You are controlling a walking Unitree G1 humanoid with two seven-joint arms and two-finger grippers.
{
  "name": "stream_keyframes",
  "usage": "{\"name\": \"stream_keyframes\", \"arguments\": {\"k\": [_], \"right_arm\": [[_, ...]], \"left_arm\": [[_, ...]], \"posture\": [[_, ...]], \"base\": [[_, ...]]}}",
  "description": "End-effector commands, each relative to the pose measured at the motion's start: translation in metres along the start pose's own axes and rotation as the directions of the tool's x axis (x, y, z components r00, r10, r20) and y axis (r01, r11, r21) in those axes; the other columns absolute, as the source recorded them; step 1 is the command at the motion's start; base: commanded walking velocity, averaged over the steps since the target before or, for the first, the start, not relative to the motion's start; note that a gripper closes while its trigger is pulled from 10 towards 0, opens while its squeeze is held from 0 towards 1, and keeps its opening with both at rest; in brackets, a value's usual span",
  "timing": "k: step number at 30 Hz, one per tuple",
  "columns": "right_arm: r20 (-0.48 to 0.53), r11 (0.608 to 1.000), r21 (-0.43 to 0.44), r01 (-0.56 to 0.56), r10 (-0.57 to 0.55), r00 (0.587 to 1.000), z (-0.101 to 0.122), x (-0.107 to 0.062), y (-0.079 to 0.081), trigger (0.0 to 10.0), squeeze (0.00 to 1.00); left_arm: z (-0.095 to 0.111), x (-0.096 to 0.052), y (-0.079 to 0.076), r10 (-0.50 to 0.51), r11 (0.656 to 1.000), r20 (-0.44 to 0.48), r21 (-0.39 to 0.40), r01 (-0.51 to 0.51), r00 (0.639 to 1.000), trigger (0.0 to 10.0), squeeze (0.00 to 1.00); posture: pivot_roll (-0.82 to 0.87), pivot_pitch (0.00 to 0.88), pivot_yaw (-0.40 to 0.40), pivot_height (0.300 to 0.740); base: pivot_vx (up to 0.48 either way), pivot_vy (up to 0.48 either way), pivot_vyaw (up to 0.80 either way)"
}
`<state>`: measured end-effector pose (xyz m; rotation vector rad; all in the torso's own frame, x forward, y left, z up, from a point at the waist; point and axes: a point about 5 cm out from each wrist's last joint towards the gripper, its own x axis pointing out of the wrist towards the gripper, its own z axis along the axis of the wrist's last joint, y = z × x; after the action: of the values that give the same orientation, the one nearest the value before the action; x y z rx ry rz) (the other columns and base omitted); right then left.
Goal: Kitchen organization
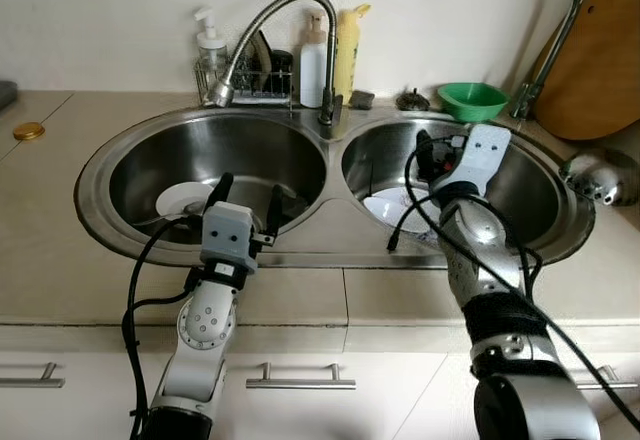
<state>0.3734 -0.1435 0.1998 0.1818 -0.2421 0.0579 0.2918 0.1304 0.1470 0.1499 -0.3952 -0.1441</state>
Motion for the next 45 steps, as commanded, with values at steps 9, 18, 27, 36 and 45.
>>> {"name": "stream_keyframes", "arguments": {"k": [9,18,27,36,45], "right_arm": [[0.1,0.997,-0.011,-0.078,0.079,0.992,0.018,-0.014,0.017,10.0,0.0],[0.112,0.995,-0.033,-0.09,0.093,0.989,0.021,-0.02,0.019,10.0,0.0],[0.127,0.992,-0.057,-0.114,0.12,0.985,0.021,-0.03,0.024,10.0,0.0],[0.148,0.988,-0.07,-0.139,0.148,0.978,0.021,-0.041,0.027,10.0,0.0],[0.179,0.985,-0.062,-0.164,0.173,0.969,0.023,-0.049,0.032,10.0,0.0]], "left_arm": [[0.028,0.007,0.0,-0.016,0.999,0.114,0.052,0.01,0.993,10.0,0.0],[0.028,0.004,-0.002,-0.02,0.999,0.106,0.052,0.015,0.994,10.0,0.0],[0.03,0.003,-0.001,-0.025,0.998,0.121,0.067,0.017,0.992,10.0,0.0],[0.029,0.003,-0.005,-0.047,0.996,0.112,0.078,0.039,0.993,10.0,0.0],[0.029,0.002,-0.007,-0.057,0.996,0.118,0.073,0.048,0.991,10.0,0.0]], "posture": [[0.12,0.0,-0.029,0.74],[0.12,0.0,-0.028,0.74],[0.12,0.0,-0.028,0.74],[0.11,0.0,-0.025,0.74],[0.11,0.0,-0.023,0.74]], "base": [[0.0,0.48,0.0],[0.0,0.48,0.0],[0.0,0.243,0.0],[0.0,-0.155,-0.69],[0.0,-0.48,-0.8]]}}
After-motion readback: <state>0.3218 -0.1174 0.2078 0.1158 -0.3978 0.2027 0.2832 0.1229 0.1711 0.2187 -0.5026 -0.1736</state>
